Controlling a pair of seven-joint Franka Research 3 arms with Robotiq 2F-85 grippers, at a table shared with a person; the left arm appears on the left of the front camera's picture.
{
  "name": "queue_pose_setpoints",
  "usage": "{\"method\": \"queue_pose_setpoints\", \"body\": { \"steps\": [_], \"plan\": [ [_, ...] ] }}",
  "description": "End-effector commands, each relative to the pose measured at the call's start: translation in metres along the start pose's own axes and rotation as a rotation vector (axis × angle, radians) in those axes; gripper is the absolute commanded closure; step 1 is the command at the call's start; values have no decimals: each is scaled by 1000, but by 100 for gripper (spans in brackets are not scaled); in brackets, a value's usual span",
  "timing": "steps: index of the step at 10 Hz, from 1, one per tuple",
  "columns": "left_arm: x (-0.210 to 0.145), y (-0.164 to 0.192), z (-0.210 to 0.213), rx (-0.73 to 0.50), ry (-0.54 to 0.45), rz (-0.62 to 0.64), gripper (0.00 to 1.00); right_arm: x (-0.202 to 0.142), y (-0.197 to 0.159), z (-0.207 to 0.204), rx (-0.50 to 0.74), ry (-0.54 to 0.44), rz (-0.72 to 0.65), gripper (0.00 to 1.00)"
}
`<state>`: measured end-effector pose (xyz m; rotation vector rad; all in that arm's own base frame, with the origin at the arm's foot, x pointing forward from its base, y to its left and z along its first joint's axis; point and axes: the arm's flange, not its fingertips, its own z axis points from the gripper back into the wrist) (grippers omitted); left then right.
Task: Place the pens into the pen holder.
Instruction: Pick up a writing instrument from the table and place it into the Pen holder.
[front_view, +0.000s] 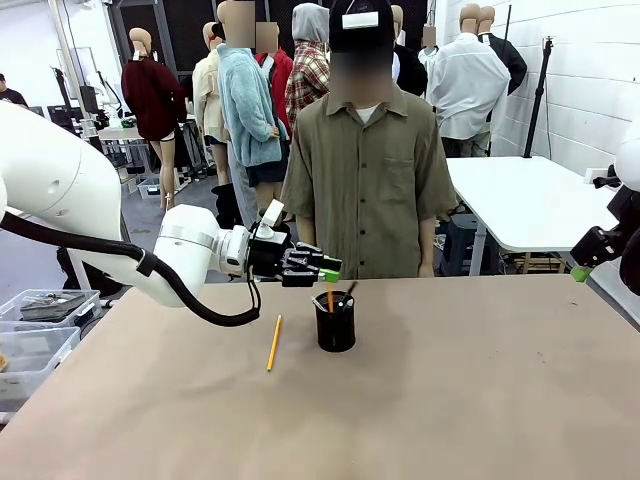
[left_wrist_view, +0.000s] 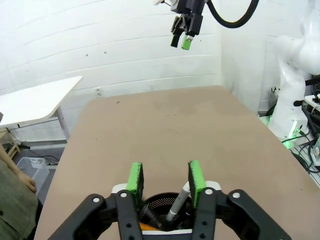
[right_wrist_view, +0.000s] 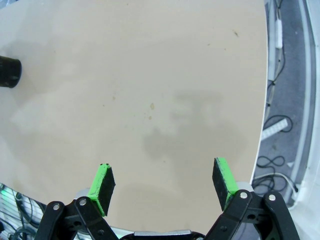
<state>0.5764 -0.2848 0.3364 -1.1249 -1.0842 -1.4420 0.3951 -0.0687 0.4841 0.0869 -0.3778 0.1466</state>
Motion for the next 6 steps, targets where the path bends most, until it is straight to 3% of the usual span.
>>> {"method": "queue_pose_setpoints", "body": {
  "steps": [1,3,4,6],
  "plan": [
    [13,-5,6,31,29,10,0,-1,1,-4,-25,-5,0,2],
    [31,-23,25,118,88,7,0,-1,1,-4,-25,-5,0,2],
    [48,-41,40,237,135,22,0,-1,1,-4,-25,-5,0,2],
    [80,-79,68,478,327,44,0,-1,1,-4,-25,-5,0,2]
  ]
}}
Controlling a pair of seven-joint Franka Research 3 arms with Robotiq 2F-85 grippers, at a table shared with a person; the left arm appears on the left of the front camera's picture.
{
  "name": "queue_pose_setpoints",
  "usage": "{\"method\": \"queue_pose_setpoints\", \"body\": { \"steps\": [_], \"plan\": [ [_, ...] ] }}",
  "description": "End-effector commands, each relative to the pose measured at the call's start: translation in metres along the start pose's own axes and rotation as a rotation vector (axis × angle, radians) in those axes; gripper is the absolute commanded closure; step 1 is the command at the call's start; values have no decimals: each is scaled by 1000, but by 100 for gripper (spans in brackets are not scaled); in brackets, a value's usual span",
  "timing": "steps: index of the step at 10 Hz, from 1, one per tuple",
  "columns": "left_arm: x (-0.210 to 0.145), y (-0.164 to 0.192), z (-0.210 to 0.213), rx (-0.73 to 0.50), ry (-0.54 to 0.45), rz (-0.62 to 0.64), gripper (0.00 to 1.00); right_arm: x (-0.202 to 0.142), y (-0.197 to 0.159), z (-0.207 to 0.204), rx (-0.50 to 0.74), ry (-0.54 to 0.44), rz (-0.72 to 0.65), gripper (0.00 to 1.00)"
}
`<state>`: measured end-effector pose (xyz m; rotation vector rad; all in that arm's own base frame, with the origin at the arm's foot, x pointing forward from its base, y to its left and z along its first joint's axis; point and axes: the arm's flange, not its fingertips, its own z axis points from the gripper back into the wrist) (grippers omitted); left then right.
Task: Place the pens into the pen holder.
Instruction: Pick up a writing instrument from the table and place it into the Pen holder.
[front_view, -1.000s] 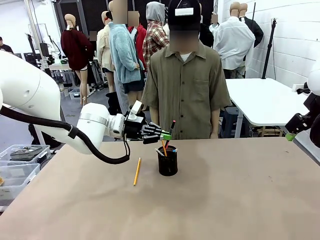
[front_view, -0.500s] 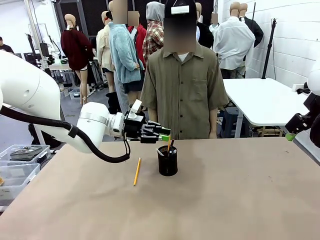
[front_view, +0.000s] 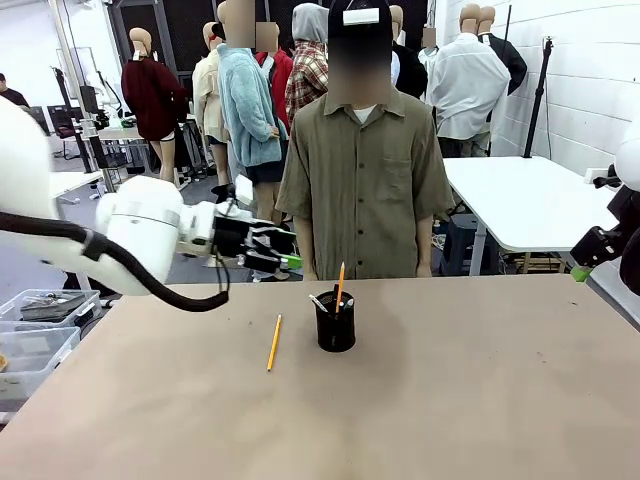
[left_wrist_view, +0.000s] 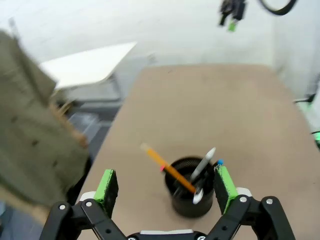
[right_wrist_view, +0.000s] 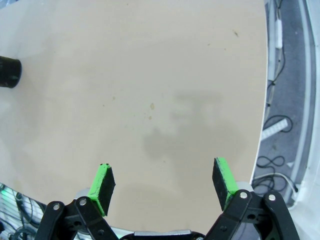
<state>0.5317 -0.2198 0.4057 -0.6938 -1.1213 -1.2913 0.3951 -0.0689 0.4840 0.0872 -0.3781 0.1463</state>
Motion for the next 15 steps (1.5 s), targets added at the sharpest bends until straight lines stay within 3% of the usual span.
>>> {"method": "queue_pose_setpoints", "body": {
  "steps": [1,3,4,6,7,9,13,15],
  "plan": [
    [27,-39,32,231,202,82,0,-1,2,-4,-25,-5,0,2],
    [34,-50,56,418,349,256,0,-1,2,-4,-25,-5,0,2],
    [33,-54,60,472,364,357,0,-1,2,-4,-25,-5,0,2],
    [16,-54,50,561,575,500,0,-1,2,-4,-25,-5,0,2],
    [11,-53,42,593,607,542,0,-1,2,-4,-25,-5,0,2],
    [1,-48,28,527,648,598,0,-1,2,-4,-25,-5,0,2],
    [2,-36,1,529,735,667,0,-1,2,-4,-25,-5,0,2],
    [0,-30,-22,518,802,638,0,-1,2,-4,-25,-5,0,2]
  ]
}}
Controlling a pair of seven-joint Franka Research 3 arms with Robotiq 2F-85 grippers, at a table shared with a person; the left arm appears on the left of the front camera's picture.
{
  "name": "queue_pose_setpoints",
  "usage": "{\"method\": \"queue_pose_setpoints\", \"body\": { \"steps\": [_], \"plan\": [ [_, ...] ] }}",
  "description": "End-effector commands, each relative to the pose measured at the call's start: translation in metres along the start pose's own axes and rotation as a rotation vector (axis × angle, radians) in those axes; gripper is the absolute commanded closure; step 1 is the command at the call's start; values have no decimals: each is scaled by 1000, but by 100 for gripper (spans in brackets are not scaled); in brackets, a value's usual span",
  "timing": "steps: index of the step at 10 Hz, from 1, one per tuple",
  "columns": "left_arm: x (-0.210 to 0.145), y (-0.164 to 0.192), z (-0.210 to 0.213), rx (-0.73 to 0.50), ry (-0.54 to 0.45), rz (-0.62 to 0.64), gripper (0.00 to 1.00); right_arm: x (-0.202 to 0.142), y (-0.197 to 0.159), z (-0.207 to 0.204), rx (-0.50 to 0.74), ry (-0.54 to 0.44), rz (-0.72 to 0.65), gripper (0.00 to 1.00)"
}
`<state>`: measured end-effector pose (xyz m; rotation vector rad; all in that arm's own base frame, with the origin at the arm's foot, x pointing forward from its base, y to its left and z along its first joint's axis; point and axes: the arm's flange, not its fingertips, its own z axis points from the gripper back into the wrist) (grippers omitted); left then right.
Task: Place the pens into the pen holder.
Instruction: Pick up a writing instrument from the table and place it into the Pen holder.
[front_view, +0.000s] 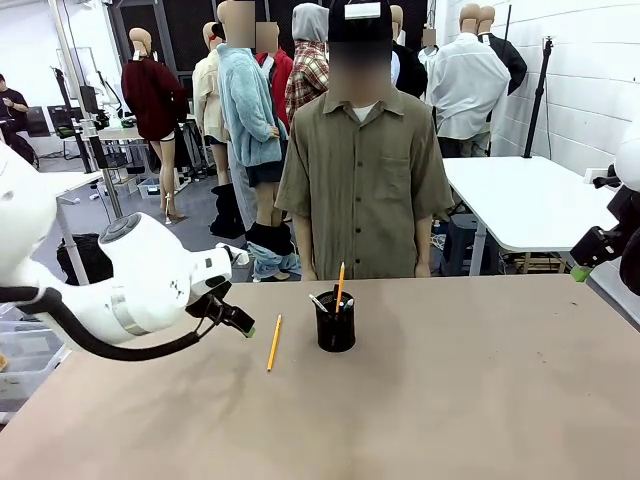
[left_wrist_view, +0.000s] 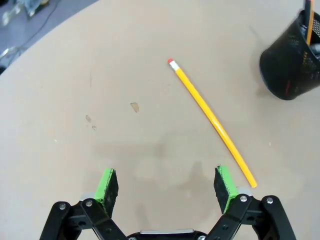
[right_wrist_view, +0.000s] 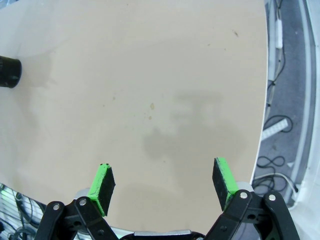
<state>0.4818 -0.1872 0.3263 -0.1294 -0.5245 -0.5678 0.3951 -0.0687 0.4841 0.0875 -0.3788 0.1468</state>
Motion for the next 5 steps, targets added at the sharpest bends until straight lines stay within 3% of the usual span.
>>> {"method": "queue_pose_setpoints", "body": {
  "steps": [1,5],
  "plan": [
    [85,-35,23,46,96,-15,0,-1,2,-4,-26,-4,0,2],
    [91,-47,3,-18,107,-56,0,-1,2,-4,-26,-4,0,2]
  ]
}}
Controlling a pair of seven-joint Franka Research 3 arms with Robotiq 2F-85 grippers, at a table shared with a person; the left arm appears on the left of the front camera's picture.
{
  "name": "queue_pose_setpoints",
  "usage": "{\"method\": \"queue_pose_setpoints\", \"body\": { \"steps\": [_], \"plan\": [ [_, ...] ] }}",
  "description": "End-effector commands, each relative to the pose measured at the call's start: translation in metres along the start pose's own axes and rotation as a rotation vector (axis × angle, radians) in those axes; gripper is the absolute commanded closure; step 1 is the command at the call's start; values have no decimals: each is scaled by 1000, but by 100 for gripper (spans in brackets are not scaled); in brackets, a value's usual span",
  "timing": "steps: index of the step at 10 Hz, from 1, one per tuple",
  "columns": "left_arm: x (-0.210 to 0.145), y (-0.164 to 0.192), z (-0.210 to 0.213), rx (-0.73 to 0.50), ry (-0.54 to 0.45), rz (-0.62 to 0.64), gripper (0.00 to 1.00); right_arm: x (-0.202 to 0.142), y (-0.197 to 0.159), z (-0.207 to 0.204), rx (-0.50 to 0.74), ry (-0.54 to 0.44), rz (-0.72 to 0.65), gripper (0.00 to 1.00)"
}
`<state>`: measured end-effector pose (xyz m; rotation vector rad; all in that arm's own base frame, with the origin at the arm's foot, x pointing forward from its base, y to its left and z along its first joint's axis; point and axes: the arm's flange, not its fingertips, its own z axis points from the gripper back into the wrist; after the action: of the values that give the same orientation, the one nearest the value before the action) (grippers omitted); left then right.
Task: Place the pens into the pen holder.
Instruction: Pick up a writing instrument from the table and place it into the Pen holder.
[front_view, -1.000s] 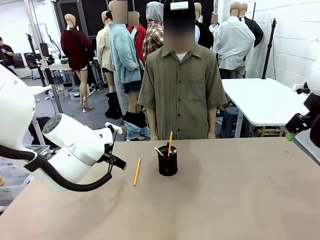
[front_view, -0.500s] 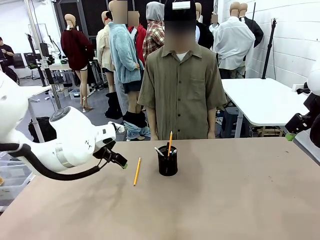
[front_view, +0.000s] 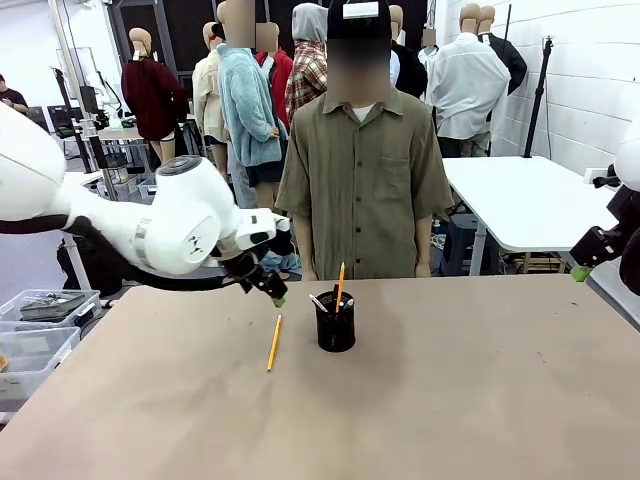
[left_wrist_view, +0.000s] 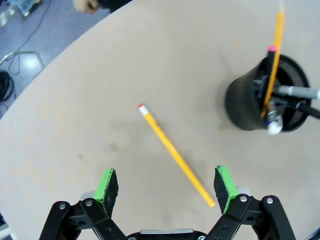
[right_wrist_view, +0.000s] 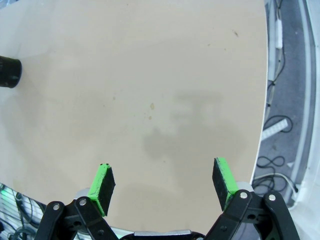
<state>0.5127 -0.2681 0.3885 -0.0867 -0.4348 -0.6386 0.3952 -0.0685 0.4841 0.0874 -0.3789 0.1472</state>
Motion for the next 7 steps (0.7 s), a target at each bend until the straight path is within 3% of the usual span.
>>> {"method": "queue_pose_setpoints", "body": {
  "steps": [1,4,5,7],
  "plan": [
    [-13,14,3,21,-2,15,0,-2,1,-4,-26,-4,-1,2],
    [-1,3,-3,0,3,5,0,-2,1,-4,-26,-4,-1,2],
    [-2,2,-14,-10,81,60,0,-2,1,-4,-26,-4,-1,2],
    [2,-1,-29,-11,163,144,29,-2,1,-4,-26,-4,-1,2]
  ]
}}
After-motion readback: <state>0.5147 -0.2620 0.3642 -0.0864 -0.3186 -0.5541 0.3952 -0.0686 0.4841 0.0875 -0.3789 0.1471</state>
